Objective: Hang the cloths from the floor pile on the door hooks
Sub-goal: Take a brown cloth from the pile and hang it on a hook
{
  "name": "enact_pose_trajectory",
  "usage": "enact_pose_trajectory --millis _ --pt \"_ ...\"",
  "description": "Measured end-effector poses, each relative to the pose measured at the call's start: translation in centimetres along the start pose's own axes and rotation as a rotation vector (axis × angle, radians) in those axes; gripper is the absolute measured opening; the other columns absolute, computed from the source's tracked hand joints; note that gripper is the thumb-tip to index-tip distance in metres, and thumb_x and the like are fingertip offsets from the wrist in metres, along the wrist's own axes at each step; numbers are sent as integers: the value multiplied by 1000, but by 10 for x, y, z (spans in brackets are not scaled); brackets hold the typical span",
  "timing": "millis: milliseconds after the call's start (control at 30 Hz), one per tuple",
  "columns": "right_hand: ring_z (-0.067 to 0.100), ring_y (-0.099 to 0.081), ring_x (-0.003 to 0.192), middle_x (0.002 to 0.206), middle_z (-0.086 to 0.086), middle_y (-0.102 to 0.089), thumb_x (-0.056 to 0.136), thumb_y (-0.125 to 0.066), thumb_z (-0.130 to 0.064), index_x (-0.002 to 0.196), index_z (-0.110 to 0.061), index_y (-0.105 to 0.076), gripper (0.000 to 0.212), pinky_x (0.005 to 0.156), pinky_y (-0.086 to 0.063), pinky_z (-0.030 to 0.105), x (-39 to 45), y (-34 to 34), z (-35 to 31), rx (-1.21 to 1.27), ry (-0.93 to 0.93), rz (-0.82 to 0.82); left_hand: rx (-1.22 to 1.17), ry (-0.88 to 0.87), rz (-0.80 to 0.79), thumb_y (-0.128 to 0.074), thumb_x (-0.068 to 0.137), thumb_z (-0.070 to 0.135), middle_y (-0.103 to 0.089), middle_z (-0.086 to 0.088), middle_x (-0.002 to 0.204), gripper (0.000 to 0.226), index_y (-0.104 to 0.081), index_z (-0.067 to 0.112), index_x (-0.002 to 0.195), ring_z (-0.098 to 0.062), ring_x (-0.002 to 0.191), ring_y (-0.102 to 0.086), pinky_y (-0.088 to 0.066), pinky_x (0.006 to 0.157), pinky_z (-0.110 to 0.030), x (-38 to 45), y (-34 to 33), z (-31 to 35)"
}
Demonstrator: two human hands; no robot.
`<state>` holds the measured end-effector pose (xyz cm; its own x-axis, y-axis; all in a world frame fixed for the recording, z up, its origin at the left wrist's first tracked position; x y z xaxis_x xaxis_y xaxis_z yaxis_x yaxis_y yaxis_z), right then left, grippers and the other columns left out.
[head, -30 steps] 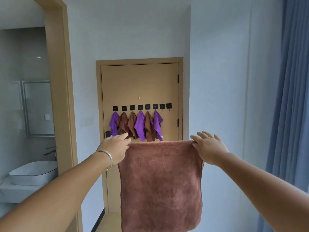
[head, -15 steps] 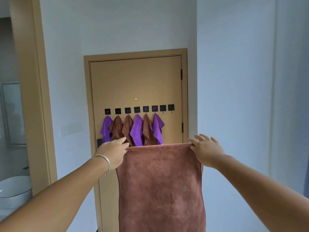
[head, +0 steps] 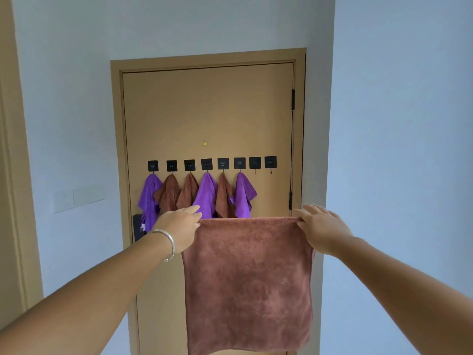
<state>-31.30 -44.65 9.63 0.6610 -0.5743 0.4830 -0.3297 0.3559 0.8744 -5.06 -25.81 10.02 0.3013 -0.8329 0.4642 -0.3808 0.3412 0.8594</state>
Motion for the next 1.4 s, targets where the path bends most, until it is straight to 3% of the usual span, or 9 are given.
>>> enact_pose_trajectory --millis 300,433,567,733,833,967,1067,1200,1400 --pt "19 -43 127 144 -6 -38 105 -25 -35 143 -32 -40 41 89 -45 31 122 -50 15 62 -145 80 -195 -46 97 -34 102 27 -41 6 147 38 -45 19 137 -20 123 -51 -43 98 -34 136 -62 -37" --pt "20 -52 119 141 -3 -44 105 -29 -28 141 -22 -45 40 95 -47 31 170 -68 27 121 -191 176 -270 -73 153 -35 101 26 -57 2 125 27 -52 18 119 -20 100 -60 -51 84 -36 195 -82 -45" --pt "23 -57 111 133 -1 -52 104 -33 -18 137 -21 -50 38 92 -48 31 211 -87 41 94 -217 253 -309 -106 156 -36 98 9 -50 6 140 49 -35 24 145 -17 114 -56 -47 88 -28 248 -108 -42" --pt "22 -61 94 113 -3 -59 97 -39 -2 131 -27 -49 44 75 -52 30 263 -102 53 33 -158 304 -309 -261 261 -40 85 -9 -45 15 140 74 -32 39 140 -14 82 -60 -46 65 -23 307 -125 -35" --pt "22 -57 80 99 0 -54 86 -46 8 112 -22 -48 40 60 -44 30 299 -111 54 -69 -34 294 -130 -399 378 -48 78 -13 -56 7 117 61 -50 31 121 -17 71 -54 -41 58 -31 337 -131 -25" --pt "24 -52 86 106 1 -48 86 -55 -4 109 -25 -54 31 61 -37 29 354 -134 64 -203 157 200 54 -480 460 -67 60 -15 -56 3 77 49 -65 25 89 -21 57 -53 -24 57 -27 376 -137 -13" --pt "24 -53 86 115 0 -48 94 -45 -21 123 -30 -58 33 65 -38 29 397 -148 82 -117 158 198 34 -351 432 -60 76 -6 -55 3 86 59 -64 40 113 -22 66 -53 -22 61 -28 420 -148 -13" --pt "12 -47 77 108 -2 -45 97 -29 -35 134 -31 -48 41 57 -35 26 451 -171 95 -52 102 146 79 -154 306 -39 88 1 -47 2 98 72 -33 49 140 -21 69 -40 -24 59 -32 472 -167 -11" --pt "27 -51 86 123 9 -37 97 -35 -12 144 -26 -34 49 69 -47 34 511 -197 98 -166 48 85 118 -95 210 -41 88 1 -44 -3 97 66 -35 39 141 -26 73 -54 -37 60 -34 528 -190 1"
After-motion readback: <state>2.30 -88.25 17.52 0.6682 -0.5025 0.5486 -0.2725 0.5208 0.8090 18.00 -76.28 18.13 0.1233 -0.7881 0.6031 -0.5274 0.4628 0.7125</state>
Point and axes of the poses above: each hand's wrist, its own x-axis towards the middle knuckle, its own y-axis out of the back of the hand, z = x × y, the point moved 7 cm from there along x, towards the middle knuckle
